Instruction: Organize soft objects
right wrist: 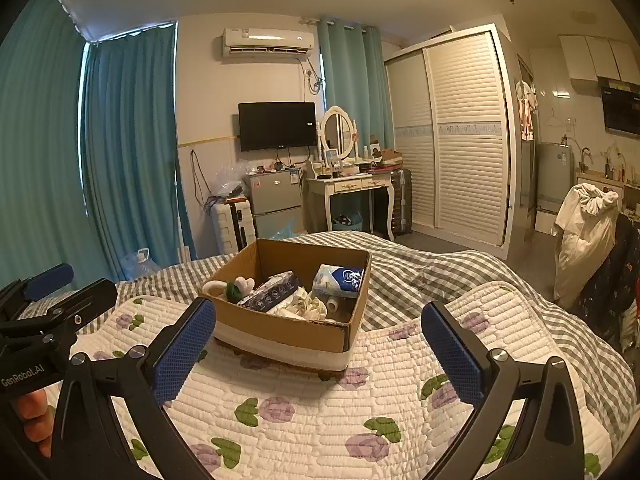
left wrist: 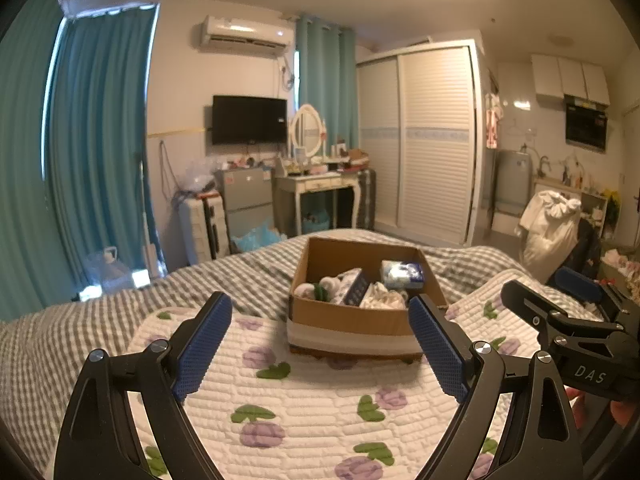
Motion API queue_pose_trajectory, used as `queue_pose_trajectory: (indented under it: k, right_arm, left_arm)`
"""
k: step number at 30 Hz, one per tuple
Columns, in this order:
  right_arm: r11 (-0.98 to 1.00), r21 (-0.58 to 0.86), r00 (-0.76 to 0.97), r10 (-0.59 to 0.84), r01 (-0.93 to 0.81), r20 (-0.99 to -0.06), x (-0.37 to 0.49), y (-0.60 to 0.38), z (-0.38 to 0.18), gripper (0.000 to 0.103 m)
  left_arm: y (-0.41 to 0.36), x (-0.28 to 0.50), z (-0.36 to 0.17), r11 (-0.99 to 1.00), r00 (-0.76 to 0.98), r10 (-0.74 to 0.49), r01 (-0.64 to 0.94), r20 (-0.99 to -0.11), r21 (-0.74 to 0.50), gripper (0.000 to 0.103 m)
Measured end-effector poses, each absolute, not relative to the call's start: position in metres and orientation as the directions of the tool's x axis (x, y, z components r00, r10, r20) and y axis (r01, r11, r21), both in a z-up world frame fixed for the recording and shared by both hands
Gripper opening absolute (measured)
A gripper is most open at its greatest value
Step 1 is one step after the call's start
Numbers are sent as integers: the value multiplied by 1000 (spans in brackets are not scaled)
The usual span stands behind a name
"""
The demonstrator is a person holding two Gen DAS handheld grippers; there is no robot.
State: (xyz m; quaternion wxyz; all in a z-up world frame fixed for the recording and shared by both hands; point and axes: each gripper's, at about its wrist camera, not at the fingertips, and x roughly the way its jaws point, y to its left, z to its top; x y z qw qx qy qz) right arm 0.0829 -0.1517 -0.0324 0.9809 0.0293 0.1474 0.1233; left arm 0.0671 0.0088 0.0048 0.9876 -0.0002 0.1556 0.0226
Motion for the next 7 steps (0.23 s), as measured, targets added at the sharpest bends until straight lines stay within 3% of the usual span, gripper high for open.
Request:
queue_pose_trajectory:
  k: [7]
  right_arm:
    - [968,100,924,249,-229,-291,84,-150,-36,103]
  left_arm:
    - [9,67,3,999,947,36,-40,-319,-7,91]
